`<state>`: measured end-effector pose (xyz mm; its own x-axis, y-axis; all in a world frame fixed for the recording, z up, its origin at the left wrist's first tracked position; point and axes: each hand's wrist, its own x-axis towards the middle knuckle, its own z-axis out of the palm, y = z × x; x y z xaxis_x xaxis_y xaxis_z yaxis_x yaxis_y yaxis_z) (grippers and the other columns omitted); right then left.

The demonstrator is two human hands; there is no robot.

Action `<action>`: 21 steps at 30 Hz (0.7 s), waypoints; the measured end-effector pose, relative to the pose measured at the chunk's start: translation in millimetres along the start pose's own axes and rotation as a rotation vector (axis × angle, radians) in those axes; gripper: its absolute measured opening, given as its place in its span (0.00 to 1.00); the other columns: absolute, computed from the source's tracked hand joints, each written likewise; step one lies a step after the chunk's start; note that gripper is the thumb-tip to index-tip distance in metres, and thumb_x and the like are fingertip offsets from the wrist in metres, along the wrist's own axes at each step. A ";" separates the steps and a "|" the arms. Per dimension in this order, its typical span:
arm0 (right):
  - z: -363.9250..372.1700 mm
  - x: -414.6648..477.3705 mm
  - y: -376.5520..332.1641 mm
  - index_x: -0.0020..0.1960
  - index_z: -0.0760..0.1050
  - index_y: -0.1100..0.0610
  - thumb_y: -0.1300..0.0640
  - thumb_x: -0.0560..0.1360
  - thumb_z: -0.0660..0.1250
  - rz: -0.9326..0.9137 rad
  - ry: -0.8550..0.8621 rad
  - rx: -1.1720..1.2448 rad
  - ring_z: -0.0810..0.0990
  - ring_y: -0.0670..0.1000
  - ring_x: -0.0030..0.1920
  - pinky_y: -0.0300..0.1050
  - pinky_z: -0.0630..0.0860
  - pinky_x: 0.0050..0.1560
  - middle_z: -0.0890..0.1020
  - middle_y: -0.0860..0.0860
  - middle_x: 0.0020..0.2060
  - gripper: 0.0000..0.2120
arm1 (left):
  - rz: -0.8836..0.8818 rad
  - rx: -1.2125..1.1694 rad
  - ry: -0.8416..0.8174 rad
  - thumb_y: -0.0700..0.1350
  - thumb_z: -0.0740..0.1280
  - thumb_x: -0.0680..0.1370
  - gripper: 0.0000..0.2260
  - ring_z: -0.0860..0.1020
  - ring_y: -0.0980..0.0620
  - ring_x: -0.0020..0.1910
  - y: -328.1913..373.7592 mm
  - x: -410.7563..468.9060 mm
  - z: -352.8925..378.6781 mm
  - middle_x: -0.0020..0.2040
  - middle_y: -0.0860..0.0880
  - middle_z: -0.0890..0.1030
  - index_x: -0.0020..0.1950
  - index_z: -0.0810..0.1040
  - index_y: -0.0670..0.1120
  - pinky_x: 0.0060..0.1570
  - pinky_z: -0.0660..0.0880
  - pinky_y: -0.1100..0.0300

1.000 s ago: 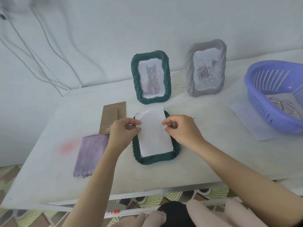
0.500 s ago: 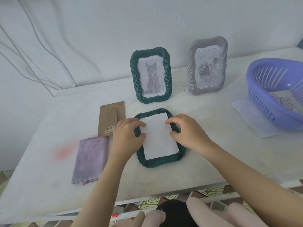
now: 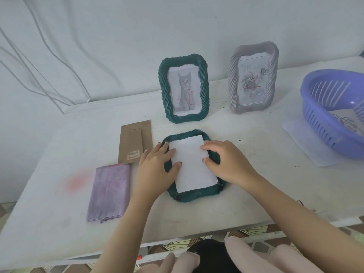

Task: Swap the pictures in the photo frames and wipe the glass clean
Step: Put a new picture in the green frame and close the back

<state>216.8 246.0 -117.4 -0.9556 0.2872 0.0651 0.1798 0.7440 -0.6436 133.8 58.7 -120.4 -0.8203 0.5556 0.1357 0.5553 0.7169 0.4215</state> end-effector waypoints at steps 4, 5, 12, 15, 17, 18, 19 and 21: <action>-0.3 0.2 2.3 0.63 0.74 0.48 0.52 0.72 0.67 -0.013 0.003 0.007 0.70 0.48 0.58 0.41 0.68 0.55 0.73 0.41 0.65 0.19 | 0.036 0.057 0.004 0.62 0.50 0.72 0.29 0.58 0.53 0.74 -3.5 -2.5 5.3 0.73 0.51 0.65 0.68 0.70 0.51 0.70 0.49 0.58; -0.9 0.0 2.9 0.63 0.73 0.48 0.51 0.72 0.67 -0.018 0.000 0.006 0.70 0.47 0.57 0.41 0.68 0.54 0.73 0.40 0.65 0.19 | 0.044 0.064 0.009 0.63 0.48 0.72 0.31 0.57 0.53 0.74 -4.8 -2.4 6.6 0.73 0.51 0.65 0.69 0.70 0.50 0.70 0.48 0.58; -2.0 -0.6 3.7 0.66 0.71 0.49 0.50 0.73 0.66 -0.055 -0.017 -0.040 0.69 0.48 0.59 0.41 0.68 0.56 0.72 0.40 0.66 0.21 | 0.064 0.014 0.037 0.59 0.49 0.74 0.29 0.61 0.47 0.73 -6.4 -2.2 7.1 0.72 0.46 0.67 0.67 0.72 0.45 0.70 0.50 0.55; -2.0 -0.3 4.1 0.66 0.71 0.49 0.49 0.74 0.66 -0.056 -0.022 -0.054 0.68 0.48 0.60 0.40 0.67 0.56 0.71 0.40 0.67 0.21 | 0.003 -0.078 0.233 0.47 0.58 0.75 0.17 0.72 0.39 0.65 -10.7 3.7 -2.9 0.61 0.41 0.78 0.59 0.78 0.42 0.66 0.63 0.46; -1.6 -0.5 3.7 0.66 0.70 0.49 0.49 0.74 0.65 -0.059 -0.018 -0.060 0.68 0.48 0.60 0.39 0.66 0.55 0.71 0.41 0.67 0.21 | -0.118 -0.025 0.366 0.42 0.60 0.74 0.12 0.75 0.37 0.55 -16.2 10.2 -13.9 0.52 0.43 0.80 0.56 0.76 0.43 0.55 0.69 0.47; -1.2 -0.5 3.6 0.67 0.70 0.49 0.50 0.74 0.65 -0.061 -0.016 -0.063 0.68 0.48 0.60 0.39 0.66 0.55 0.71 0.41 0.67 0.21 | -0.228 0.003 0.370 0.42 0.61 0.75 0.14 0.73 0.37 0.55 -17.6 13.6 -20.4 0.54 0.43 0.78 0.59 0.74 0.43 0.56 0.66 0.46; -0.7 -0.6 3.7 0.67 0.70 0.49 0.50 0.74 0.65 -0.062 -0.012 -0.063 0.68 0.48 0.61 0.39 0.66 0.55 0.71 0.41 0.67 0.21 | -0.354 0.026 0.324 0.44 0.61 0.75 0.18 0.70 0.37 0.59 -19.7 17.4 -25.5 0.60 0.42 0.75 0.65 0.70 0.45 0.60 0.63 0.45; 0.1 -1.0 3.9 0.67 0.70 0.49 0.50 0.74 0.65 -0.067 -0.004 -0.062 0.68 0.48 0.61 0.39 0.66 0.56 0.71 0.41 0.67 0.21 | -0.548 0.057 0.162 0.49 0.61 0.76 0.25 0.65 0.37 0.65 -24.3 24.7 -34.2 0.66 0.39 0.69 0.72 0.60 0.48 0.65 0.58 0.45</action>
<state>218.4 248.6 -120.0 -0.9670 0.2329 0.1031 0.1292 0.7972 -0.5897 95.3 40.6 -96.6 -0.9984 0.0282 0.0492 0.0463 0.9060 0.4206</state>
